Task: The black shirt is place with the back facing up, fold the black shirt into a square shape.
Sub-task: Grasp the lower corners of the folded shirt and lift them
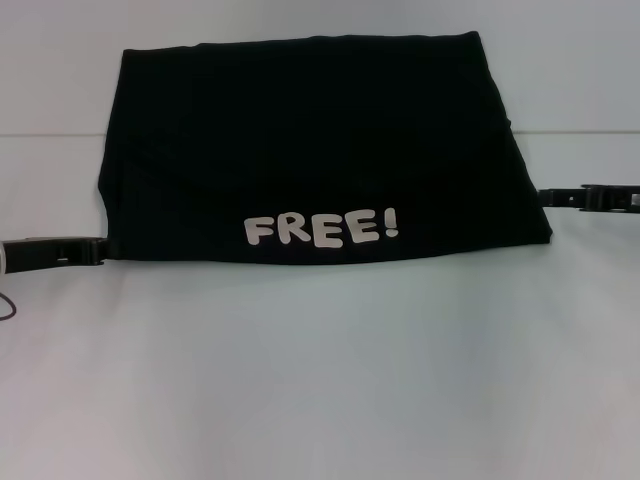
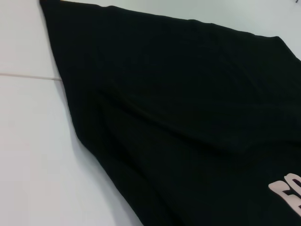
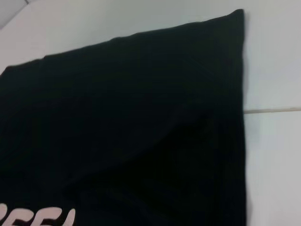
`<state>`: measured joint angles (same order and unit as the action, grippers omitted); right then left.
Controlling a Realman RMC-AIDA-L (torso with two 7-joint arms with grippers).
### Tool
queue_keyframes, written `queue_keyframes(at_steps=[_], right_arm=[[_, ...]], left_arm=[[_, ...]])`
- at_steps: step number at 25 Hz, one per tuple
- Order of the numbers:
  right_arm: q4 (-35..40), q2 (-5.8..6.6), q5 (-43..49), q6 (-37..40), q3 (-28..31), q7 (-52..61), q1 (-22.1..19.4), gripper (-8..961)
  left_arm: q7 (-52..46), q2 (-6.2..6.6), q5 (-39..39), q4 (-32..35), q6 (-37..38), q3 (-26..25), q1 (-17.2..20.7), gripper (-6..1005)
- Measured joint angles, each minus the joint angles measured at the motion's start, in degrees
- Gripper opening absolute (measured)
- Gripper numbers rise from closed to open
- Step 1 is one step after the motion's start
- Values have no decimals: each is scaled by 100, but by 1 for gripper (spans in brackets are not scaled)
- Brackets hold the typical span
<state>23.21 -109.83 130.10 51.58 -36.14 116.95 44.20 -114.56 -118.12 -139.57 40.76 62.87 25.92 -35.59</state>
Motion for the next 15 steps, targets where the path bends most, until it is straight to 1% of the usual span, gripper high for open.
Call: queue_keyframes(at_steps=[2, 5, 10, 13, 15], right_arm=[[-44, -49, 1, -97, -115, -17, 62, 684], [-52, -157, 2, -185, -276, -8, 112, 683], [-55, -307, 6, -284, -415, -4, 133, 683], [-55, -353, 7, -292, -438, -22, 103, 684], [-54, -353, 7, -293, -438, -24, 91, 684]], left_arm=[[0, 0, 0, -3, -9, 0, -5, -2], [-1, 0, 0, -8, -13, 0, -20, -2], [-3, 0, 0, -15, -44, 12, -26, -1], [-4, 2, 0, -15, -55, 18, -36, -1], [-5, 6, 0, -15, -60, 18, -40, -1]])
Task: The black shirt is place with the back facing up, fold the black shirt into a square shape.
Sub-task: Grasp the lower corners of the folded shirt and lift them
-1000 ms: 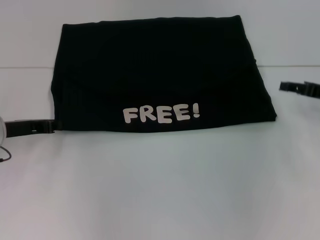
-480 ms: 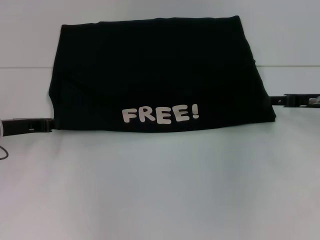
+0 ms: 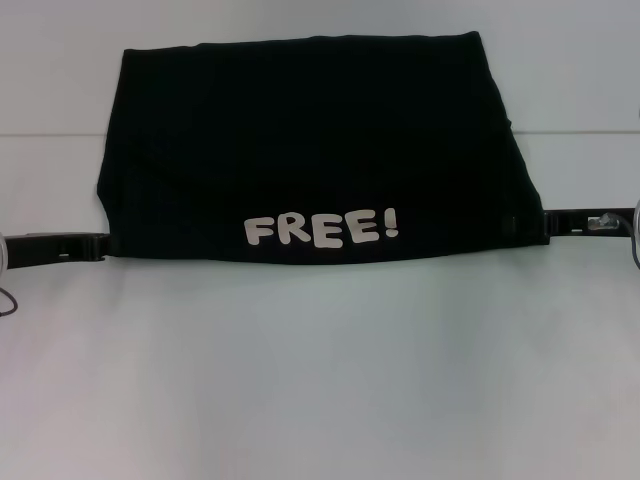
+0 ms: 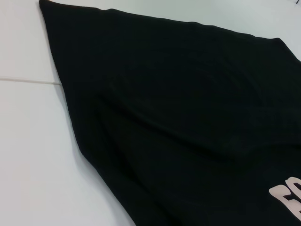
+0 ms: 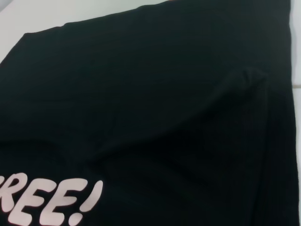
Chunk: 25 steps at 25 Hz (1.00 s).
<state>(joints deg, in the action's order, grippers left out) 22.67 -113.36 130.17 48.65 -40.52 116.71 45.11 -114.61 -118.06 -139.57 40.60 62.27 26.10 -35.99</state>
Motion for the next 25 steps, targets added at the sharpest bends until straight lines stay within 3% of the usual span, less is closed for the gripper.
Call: queue_keyframes(at_steps=[3, 5, 16, 22, 25], right_arm=[[2, -1, 0, -4, -2, -8, -47, 684], [2, 1, 0, -11, -4, -17, -81, 493], [18, 14, -1, -19, -9, -186, -130, 249], [25, 26, -31, 7, 12, -325, -175, 47], [69, 39, -58, 114, 44, -454, -240, 18]], left_arm=[[0, 2, 0, 0, -13, -5, -3, -1], [1, 2, 0, -4, -42, 0, -4, -1], [2, 2, 0, -57, -92, 15, -5, -1], [9, 2, 0, -61, -111, -5, 2, -1], [5, 3, 0, -55, -95, -11, 10, -1]])
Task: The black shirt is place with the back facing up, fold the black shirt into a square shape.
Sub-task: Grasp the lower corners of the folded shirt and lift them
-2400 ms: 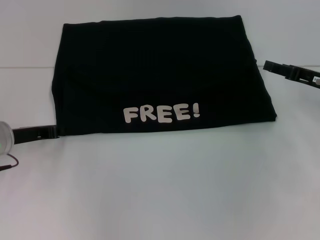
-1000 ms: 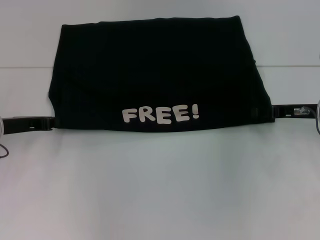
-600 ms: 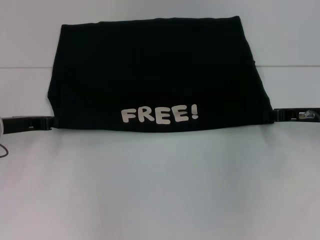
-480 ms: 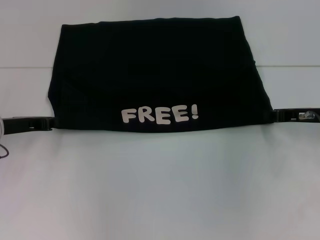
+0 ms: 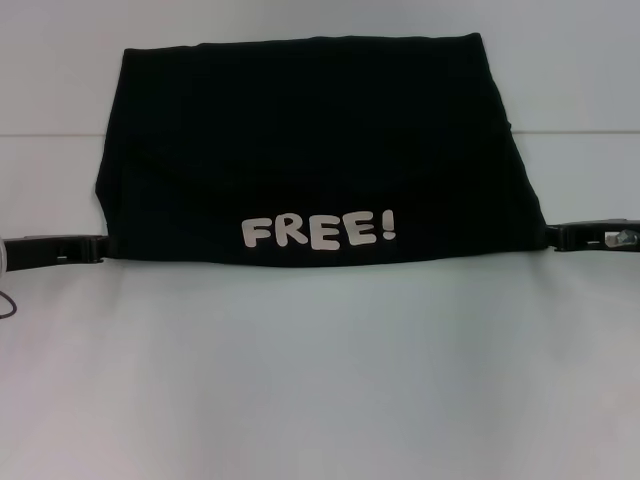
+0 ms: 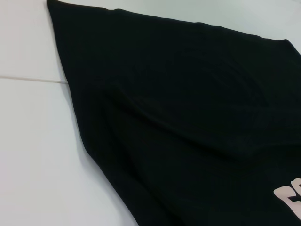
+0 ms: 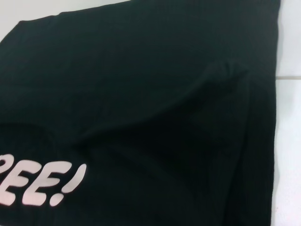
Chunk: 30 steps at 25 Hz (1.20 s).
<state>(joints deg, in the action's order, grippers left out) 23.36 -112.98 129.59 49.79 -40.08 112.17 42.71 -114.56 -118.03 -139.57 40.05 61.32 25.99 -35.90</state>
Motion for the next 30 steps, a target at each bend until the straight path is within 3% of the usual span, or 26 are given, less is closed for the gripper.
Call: queue_keyframes(at_steps=[7, 16, 30], right_arm=[[173, 78, -233, 764, 115, -390, -365, -2], [651, 115, -298, 2502, 429, -1011, -1127, -1], [680, 425, -249, 4189, 664, -1924, -2319, -1]], left_arm=[[-151, 0, 0, 279, 649, -58, 135, -1], [-177, -12, -107, 936, 2711, -710, 544, 0], [464, -3, -677, 1316, 4889, -1606, 1251, 0]])
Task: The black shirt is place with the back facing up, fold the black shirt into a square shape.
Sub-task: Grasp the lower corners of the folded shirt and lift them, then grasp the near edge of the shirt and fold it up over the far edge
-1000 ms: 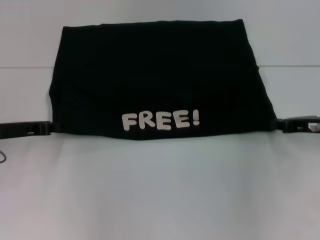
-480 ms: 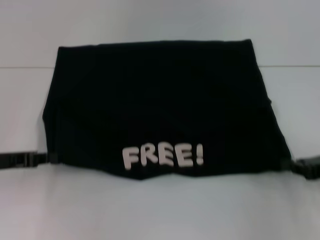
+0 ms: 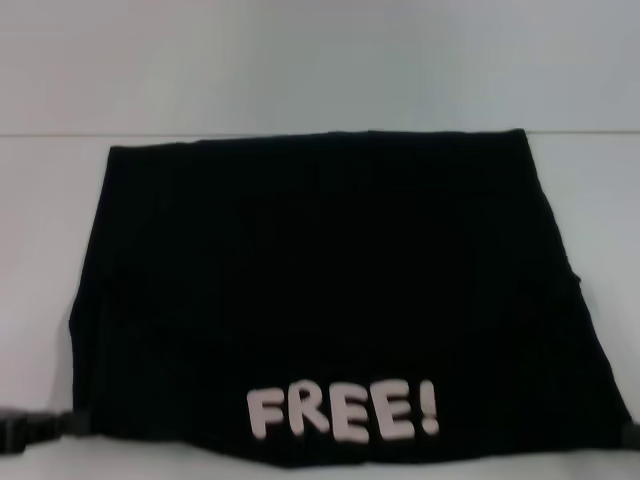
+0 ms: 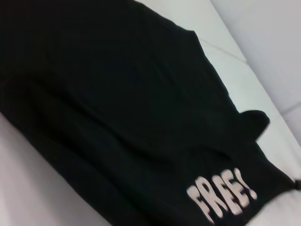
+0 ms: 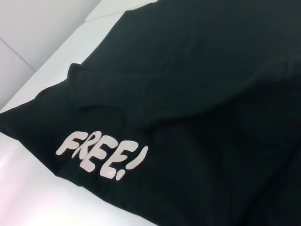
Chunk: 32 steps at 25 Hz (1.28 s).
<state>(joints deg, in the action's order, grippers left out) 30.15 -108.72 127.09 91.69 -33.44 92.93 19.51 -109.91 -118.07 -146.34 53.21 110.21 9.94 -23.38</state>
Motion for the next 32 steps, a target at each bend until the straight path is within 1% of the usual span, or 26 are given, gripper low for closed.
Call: queue_keyframes(at_steps=[2, 5, 9, 12, 16, 18, 21, 23, 24, 25, 26, 27, 30, 32], right_arm=[[-30, 55, 21, 154, 2, -119, -136, -1], [-39, 87, 139, 348, 40, -219, -285, -1], [-52, 105, 295, 561, 104, -273, -419, -2], [-56, 107, 355, 667, 191, -285, -445, -2], [-43, 88, 340, 868, 428, -376, -326, -2], [-10, 60, 334, 985, 704, -486, -212, -2], [-12, 45, 329, 947, 1085, -564, 21, -2], [-37, 49, 332, 795, 1312, -575, 228, -2], [-43, 50, 329, 696, 1406, -569, 338, -1], [-49, 39, 328, 419, 1574, -520, 588, -1], [-49, 39, 328, 419, 1574, -520, 588, -1], [-57, 20, 329, 238, 1629, -488, 723, -1], [-155, -31, 328, -397, 1701, -379, 1161, -1], [-305, -42, 327, -900, 1704, -278, 1420, -2]], left_arm=[[182, -14, -90, 47, 269, -19, 80, 0], [406, -31, -308, 60, 649, -69, 156, -1], [464, -42, -480, 83, 753, -142, 219, -1], [481, -36, -496, 79, 746, -229, 206, -1], [441, 48, -468, 26, 579, -394, 17, -1], [335, 142, -452, -65, 380, -582, -199, 0], [136, 313, -374, -295, -66, -804, -588, 0], [-2, 443, -285, -589, -502, -834, -872, 0], [-84, 530, -261, -800, -851, -814, -1065, 0], [-129, 572, -262, -923, -1077, -795, -1172, 0], [-211, 659, -261, -1154, -1527, -746, -1396, 0], [-270, 725, -260, -1343, -1908, -691, -1551, 0], [-399, 827, -240, -1737, -3000, -510, -1963, 0], [-436, 832, -237, -1912, -3736, -345, -2183, -1]])
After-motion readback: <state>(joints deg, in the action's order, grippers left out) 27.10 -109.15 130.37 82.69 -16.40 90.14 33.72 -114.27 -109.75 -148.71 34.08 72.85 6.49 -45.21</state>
